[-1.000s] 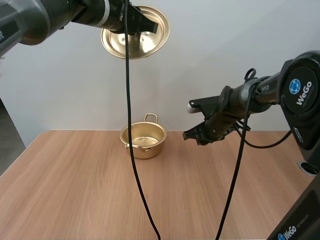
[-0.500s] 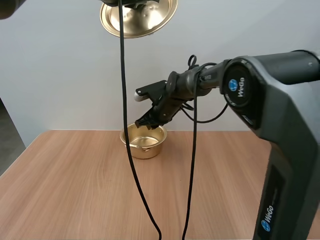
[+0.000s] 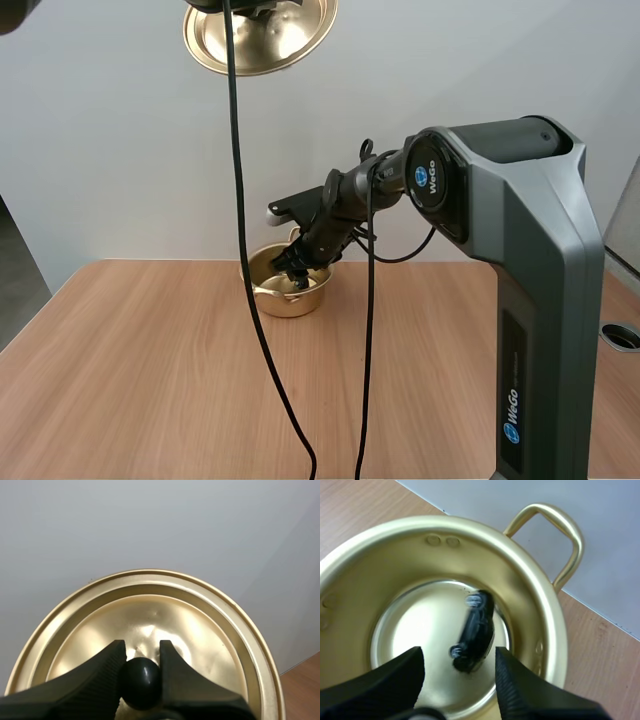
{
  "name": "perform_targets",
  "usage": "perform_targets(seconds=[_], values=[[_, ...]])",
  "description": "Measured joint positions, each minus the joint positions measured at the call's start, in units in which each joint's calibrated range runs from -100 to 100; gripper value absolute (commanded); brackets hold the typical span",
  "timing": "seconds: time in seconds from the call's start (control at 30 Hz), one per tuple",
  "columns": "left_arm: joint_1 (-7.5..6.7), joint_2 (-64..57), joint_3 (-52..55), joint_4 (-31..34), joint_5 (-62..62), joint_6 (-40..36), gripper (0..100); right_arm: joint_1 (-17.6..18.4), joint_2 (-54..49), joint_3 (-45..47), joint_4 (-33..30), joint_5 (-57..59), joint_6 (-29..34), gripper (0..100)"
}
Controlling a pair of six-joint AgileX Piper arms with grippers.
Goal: Open the pot, put the car inside, and close it
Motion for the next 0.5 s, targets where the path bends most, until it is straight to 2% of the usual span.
perform_targets(seconds=[0.07, 0.13, 0.17, 0.3, 0.5], values=[[0.0, 0.0, 0.0, 0.0, 0.0, 0.0, 0, -0.1, -0.6, 0.0, 0.0, 1.2, 0.2, 32], [0.0, 0.0, 0.0, 0.0, 0.0, 0.0, 0, -0.7, -1.5, 0.0, 0.1, 2.4, 1.2, 7], [0.0, 0.0, 0.0, 0.0, 0.0, 0.0, 0, -1.1, -2.2, 0.0, 0.2, 3.5, 1.6, 0], [0.0, 0.6, 0.0, 0.0, 0.9, 0.0, 0, -3.8, -7.6, 1.2, 1.1, 6.6, 2.8, 0], [0.0, 3.7, 0.0, 0.7, 6.7, 0.0, 0, -10.3, -18.3, 7.9, 1.8, 6.7, 2.6, 0]])
